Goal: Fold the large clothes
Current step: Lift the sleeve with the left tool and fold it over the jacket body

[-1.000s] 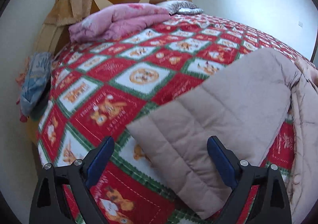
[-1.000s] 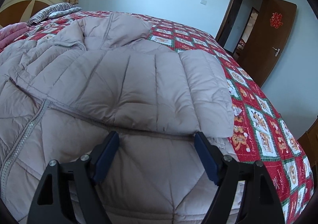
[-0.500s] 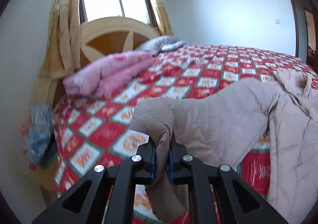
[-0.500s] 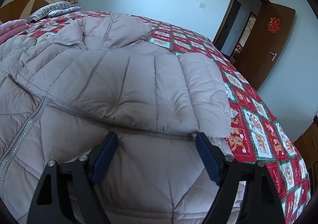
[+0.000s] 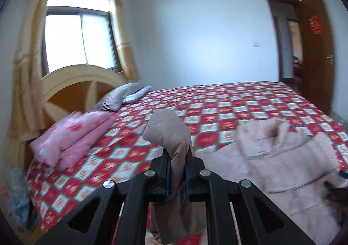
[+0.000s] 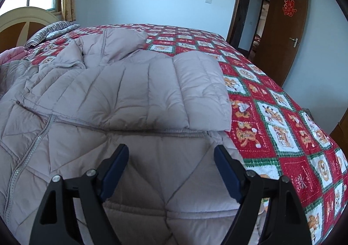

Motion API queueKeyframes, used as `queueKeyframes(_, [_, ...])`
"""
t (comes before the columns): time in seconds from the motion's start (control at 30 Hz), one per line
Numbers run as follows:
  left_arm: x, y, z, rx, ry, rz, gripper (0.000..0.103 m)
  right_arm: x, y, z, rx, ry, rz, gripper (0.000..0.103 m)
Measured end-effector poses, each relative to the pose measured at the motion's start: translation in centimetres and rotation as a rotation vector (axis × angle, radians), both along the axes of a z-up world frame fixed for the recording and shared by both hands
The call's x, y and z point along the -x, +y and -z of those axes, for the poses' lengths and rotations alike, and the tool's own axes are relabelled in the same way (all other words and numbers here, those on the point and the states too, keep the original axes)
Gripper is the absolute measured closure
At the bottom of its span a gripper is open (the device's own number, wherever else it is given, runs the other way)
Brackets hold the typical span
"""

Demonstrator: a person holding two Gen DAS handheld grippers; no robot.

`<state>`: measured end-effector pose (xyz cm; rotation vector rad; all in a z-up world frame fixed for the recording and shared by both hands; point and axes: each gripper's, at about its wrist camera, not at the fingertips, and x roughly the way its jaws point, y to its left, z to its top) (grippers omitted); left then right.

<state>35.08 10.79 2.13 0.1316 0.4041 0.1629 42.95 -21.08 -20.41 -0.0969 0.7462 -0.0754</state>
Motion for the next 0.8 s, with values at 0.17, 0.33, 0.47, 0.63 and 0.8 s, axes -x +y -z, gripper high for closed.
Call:
queueKeyframes(0.17, [-3.6,-9.3,1.2,0.002,0.037,0.171,0.093,0.0,-0.5,0.6,-0.037,0.031,0.003,0.019])
queueKeyframes(0.33, [-6.3,-16.9,4.3,-0.027,0.107,0.284,0.093,0.4,-0.9,0.6,-0.061,0.013,0.010,0.018])
queueKeyframes(0.47, [-8.0,-20.4,6.8,-0.060,0.148,0.328,0.093,0.4,-0.8,0.7,-0.056,0.011,0.010,0.018])
queueKeyframes(0.63, [-9.7,-23.0,9.9,-0.090,0.168,0.335,0.090,0.5,-0.8,0.7,-0.049,0.002,0.010,0.018])
queueKeyframes(0.8, [-10.5,-24.5,12.0,-0.146,0.147,0.317,0.013,0.6,-0.9,0.8,-0.049,-0.002,0.011,0.018])
